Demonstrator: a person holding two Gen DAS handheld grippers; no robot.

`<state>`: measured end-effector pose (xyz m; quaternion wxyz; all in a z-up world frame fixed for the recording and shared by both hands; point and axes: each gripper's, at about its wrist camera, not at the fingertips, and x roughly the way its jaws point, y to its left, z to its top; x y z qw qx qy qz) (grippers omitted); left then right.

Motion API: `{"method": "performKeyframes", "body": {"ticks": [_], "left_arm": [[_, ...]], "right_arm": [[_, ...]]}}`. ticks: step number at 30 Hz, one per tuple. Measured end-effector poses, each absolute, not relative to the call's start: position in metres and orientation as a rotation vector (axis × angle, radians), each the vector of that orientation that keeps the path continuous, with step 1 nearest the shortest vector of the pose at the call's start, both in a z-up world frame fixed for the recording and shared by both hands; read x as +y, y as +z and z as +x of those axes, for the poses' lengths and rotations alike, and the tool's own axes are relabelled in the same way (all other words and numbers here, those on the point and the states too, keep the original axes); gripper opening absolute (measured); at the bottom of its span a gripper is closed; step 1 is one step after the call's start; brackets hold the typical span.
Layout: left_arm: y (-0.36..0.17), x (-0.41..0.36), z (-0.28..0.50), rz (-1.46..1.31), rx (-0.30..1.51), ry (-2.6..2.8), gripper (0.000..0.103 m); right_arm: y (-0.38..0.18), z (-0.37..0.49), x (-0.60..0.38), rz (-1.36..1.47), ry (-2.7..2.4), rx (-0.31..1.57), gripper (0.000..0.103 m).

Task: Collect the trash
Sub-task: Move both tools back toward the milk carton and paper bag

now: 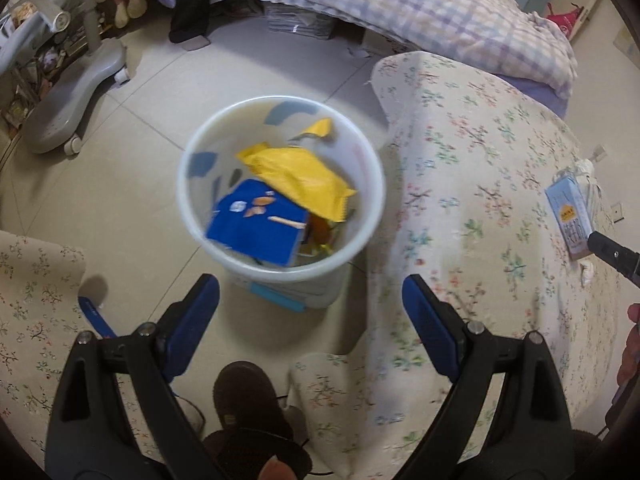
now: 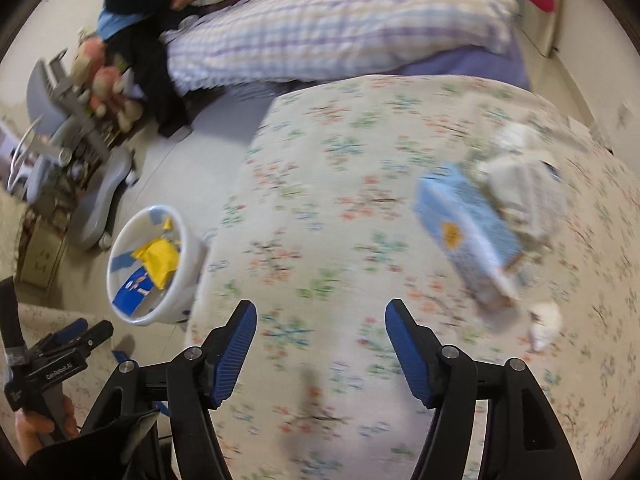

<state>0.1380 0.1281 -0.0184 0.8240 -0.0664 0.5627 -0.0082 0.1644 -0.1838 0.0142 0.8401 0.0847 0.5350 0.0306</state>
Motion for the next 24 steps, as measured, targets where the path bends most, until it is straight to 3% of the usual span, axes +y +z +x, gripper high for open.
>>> {"method": "performKeyframes", "body": {"ticks": [15, 24], "left_arm": [[-0.020, 0.009, 0.163, -0.028, 1.230, -0.151, 0.092], [-0.025, -0.026, 0.181, -0.050, 1.249, -0.158, 0.092]], "right_arm": [[0.004, 0.156, -0.319, 0.235, -0.120, 1.131, 0.072], [-0.007, 0.180, -0.300, 0.219, -0.031, 1.160, 0.072]]}}
